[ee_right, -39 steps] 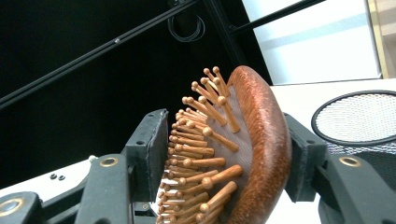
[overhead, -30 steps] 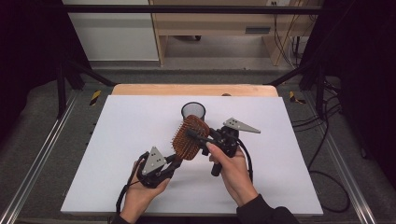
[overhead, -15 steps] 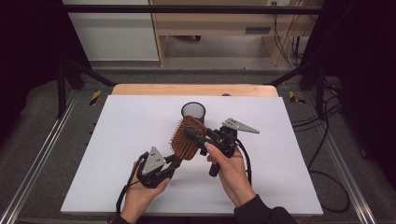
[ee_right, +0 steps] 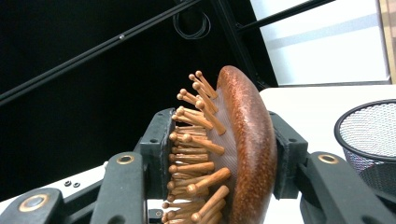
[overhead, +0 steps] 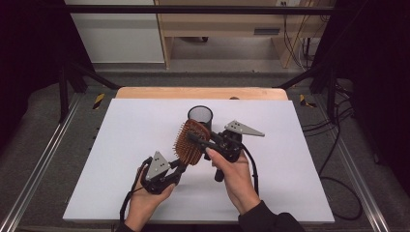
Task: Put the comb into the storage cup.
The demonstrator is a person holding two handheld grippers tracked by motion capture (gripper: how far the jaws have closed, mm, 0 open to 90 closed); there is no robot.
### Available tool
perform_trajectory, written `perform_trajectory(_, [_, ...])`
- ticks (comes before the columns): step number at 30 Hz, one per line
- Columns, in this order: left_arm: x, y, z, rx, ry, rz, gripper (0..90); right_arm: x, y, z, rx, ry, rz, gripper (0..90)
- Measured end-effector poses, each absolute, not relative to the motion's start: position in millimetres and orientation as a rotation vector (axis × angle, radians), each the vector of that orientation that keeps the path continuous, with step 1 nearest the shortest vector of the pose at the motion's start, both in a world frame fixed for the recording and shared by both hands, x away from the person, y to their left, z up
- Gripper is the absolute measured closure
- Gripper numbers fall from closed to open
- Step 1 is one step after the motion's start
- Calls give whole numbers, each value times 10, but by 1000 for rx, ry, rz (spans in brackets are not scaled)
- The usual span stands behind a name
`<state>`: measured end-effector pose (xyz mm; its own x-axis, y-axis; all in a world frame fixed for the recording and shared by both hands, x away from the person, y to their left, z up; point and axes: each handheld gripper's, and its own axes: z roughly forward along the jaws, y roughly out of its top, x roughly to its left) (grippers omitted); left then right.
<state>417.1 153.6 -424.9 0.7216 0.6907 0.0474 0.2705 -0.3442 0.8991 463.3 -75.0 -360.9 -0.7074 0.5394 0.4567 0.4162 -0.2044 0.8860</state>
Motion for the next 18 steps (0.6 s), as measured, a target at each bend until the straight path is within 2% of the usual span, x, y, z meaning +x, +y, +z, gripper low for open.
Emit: perform_trajectory(18, [4174, 1547, -4259, 1874, 773, 522, 709, 4662, -729, -3584, 1167, 1910, 2055, 524])
